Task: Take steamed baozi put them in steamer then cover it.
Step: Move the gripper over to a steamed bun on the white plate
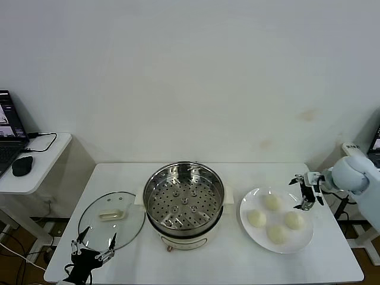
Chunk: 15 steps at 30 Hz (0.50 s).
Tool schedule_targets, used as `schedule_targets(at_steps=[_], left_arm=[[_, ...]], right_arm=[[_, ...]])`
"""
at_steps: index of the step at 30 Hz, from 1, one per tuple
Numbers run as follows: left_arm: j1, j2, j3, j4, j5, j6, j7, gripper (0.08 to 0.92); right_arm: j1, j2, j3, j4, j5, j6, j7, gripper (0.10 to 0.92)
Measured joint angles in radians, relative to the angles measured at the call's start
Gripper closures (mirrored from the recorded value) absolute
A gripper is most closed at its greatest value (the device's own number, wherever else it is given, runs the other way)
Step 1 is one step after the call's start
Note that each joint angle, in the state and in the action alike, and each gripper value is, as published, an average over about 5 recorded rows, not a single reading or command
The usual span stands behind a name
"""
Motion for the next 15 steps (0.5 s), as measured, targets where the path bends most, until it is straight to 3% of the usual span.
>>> schedule_targets(at_steps=[15], left_arm=[[-0.008, -0.010, 0.012, 0.033, 0.024, 0.000, 0.004, 0.177]], right_arm=[[0.065, 0.137, -0.064, -0.167, -0.033, 0.030, 0.019, 0.203]])
